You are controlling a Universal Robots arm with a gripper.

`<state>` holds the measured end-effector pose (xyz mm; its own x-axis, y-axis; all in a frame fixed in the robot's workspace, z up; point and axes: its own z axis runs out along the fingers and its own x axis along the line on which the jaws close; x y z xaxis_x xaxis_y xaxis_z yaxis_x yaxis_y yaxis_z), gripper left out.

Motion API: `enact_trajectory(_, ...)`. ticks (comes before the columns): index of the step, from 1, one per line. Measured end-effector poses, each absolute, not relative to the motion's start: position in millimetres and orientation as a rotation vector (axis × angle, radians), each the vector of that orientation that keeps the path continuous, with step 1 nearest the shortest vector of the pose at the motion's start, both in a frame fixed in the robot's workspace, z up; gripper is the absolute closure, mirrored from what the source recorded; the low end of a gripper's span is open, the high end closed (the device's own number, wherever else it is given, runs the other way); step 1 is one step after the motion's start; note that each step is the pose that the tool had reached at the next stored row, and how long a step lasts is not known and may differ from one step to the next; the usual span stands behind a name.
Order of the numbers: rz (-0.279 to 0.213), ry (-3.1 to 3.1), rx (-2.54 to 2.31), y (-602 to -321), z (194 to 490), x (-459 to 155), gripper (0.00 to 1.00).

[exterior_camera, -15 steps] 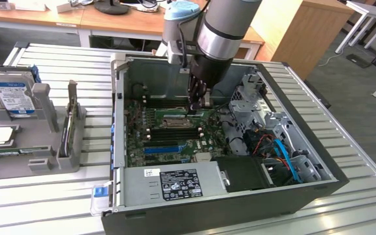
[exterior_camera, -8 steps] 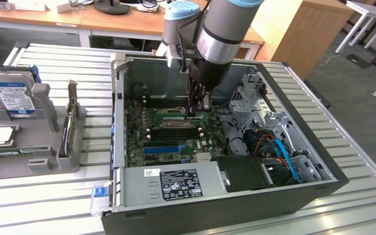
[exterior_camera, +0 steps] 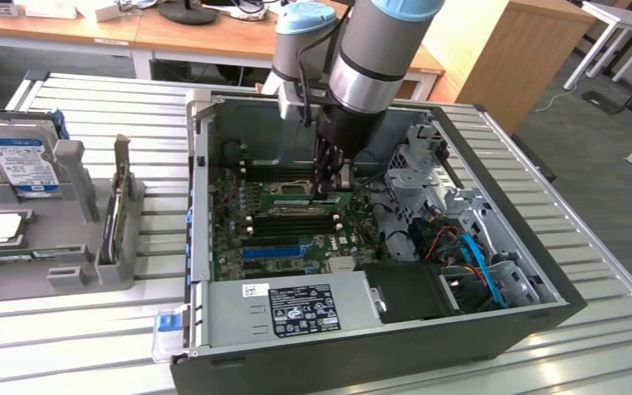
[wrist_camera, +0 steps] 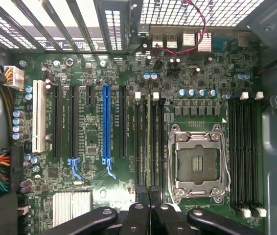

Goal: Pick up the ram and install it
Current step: 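Insert the ram into the slot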

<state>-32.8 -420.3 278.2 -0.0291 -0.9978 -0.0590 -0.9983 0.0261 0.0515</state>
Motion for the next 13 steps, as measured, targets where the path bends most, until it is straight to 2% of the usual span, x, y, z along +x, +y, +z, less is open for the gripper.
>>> enact_trajectory(13,0.123,2.228,-2.203,-424.9,277.9,-33.0,0.89)
